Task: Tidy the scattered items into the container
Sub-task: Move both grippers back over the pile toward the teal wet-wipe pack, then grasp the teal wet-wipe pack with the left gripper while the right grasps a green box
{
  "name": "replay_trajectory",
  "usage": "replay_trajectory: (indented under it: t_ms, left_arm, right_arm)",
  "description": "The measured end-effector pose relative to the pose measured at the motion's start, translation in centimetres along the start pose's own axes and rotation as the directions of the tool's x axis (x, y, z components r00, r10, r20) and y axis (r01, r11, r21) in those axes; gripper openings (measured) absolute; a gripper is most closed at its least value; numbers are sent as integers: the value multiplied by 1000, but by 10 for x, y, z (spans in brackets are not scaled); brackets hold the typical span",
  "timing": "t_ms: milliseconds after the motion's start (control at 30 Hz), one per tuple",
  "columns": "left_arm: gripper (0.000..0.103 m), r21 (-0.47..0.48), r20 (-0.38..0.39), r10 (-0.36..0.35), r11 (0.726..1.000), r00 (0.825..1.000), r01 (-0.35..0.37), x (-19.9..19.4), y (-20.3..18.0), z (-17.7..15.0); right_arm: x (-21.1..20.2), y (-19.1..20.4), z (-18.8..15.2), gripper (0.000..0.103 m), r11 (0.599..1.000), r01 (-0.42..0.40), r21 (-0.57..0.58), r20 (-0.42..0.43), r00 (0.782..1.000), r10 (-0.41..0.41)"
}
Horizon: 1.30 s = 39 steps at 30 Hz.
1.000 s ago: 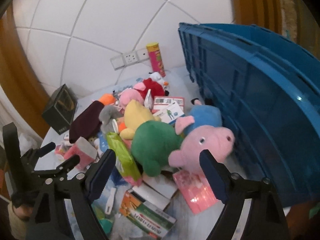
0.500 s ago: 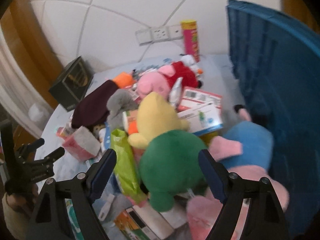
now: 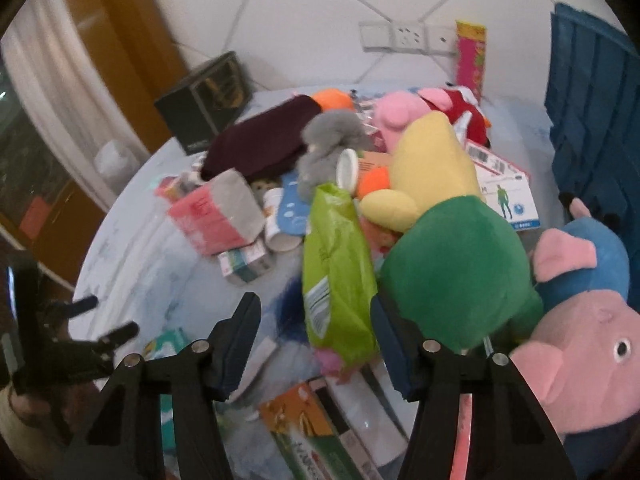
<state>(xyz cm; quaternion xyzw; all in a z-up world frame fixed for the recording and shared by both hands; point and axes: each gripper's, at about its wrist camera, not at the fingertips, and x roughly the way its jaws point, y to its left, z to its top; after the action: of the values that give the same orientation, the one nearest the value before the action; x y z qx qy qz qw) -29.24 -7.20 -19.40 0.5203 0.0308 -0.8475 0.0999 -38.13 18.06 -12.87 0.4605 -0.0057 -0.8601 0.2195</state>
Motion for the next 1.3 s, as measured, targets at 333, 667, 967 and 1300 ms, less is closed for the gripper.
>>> replay_trajectory:
  t_ms: [333, 667, 967, 1300]
  left_arm:
    - [99, -100, -17, -30, 995, 999, 28, -15, -41, -37]
    - [97, -181, -104, -36, 983, 994, 17, 25, -67, -55]
    - [89, -103, -64, 46, 993, 997, -53, 11, -47, -83]
    - [91, -106, -45, 40, 993, 998, -45, 12, -40, -87]
  right_arm:
    - [-25, -3, -79, 58, 999, 19, 34, -54, 998, -18]
    - [-18, -29, -114, 73, 999, 29, 45, -127, 992, -23]
    - [6, -23, -128, 74, 998, 43, -48, -184, 982, -51]
    - [35, 3, -140, 99, 974, 123, -193, -172, 973, -157]
